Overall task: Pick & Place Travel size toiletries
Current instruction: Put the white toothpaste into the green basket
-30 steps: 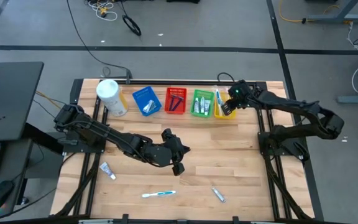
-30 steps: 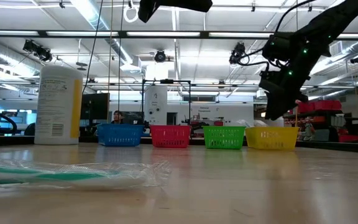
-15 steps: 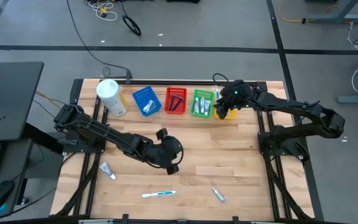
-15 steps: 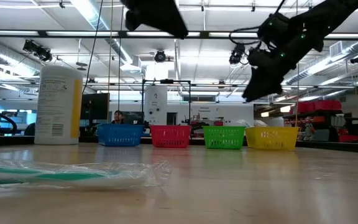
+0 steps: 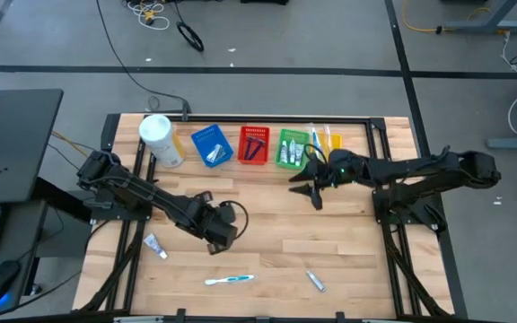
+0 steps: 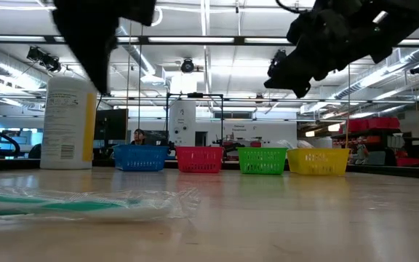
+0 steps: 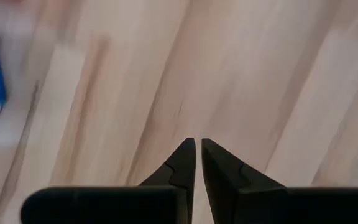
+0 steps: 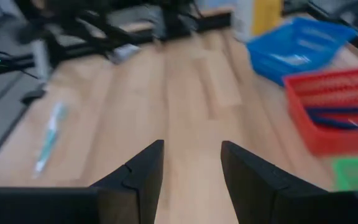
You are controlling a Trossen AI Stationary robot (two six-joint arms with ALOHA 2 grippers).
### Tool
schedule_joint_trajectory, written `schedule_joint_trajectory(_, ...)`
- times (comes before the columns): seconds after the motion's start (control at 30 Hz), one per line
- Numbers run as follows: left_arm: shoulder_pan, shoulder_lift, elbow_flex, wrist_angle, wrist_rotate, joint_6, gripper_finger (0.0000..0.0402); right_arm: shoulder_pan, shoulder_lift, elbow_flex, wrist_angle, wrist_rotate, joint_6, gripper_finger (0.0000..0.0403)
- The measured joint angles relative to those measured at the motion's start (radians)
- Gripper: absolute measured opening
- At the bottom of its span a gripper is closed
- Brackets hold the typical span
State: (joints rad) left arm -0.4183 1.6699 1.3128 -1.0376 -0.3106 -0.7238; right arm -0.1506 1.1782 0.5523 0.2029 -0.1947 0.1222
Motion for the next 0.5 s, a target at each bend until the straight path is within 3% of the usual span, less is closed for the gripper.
schedule_joint_trajectory(0.27, -0.038, -0.001, -0.014, -0.249, 0.208, 0.062, 0.0043, 0.083, 0.0, -0.066, 0.093, 0.001, 0.0, 0.0169)
schedule_joint_trajectory(0.5, -0.074, -0.001, -0.112, -0.28, 0.353, 0.133, 0.0102, 0.089, 0.0, -0.094, 0.093, 0.002, 0.006, 0.0169)
